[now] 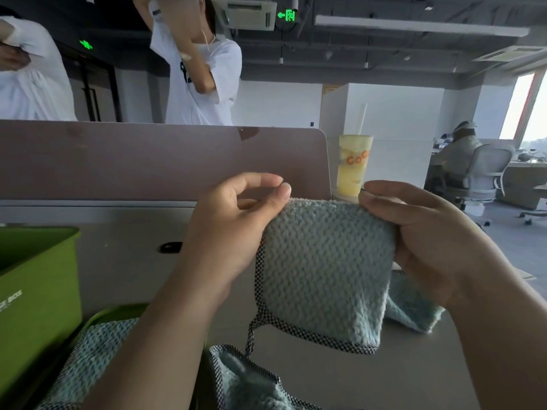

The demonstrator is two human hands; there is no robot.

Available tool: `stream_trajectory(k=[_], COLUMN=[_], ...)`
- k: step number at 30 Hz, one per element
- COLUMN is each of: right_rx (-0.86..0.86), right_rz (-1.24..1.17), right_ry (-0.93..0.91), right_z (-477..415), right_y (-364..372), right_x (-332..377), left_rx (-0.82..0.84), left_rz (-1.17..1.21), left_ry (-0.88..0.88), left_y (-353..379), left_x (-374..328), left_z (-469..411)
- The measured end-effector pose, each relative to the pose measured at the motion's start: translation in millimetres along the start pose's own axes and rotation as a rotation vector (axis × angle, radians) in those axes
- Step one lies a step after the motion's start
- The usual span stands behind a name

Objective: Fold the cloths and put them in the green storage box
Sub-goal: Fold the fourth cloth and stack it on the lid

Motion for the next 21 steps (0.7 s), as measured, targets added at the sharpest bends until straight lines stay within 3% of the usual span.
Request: stream_trajectory(k=[6, 9, 15, 21], right_rx=[0.173, 0.23, 0.085, 0.038], right_rz=[-0.125, 0.006, 0.402, 0.454], right_ry=[-0.023, -0.102, -0.282, -0.316], right_z=[1.9, 5.9, 6.3, 4.3], right_y=[6.4, 8.3, 3.0, 3.5], right_x=[11.5, 18.6, 27.9, 28.0], left_rx=[0.035, 0.041, -0.037, -0.058], left_rz=[0.091, 0.053, -0.179, -0.281], left_ry=[0.029, 0.067, 0.13, 0.149], left_y=[-1.1, -3.8, -11.0, -12.3], left_x=[-2.2, -7.2, -13.2, -14.4], left_z=[-2.5, -2.1, -0.8, -1.1])
Point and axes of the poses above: each hand's wrist, its own z-axis away from the middle knuckle, its own y-axis out of the palm, x = y × z, the point moved 9 cm from there along -z, towards the middle knuckle, and after that the axes turned 3 degrees about -z, right-handed, at the moved point
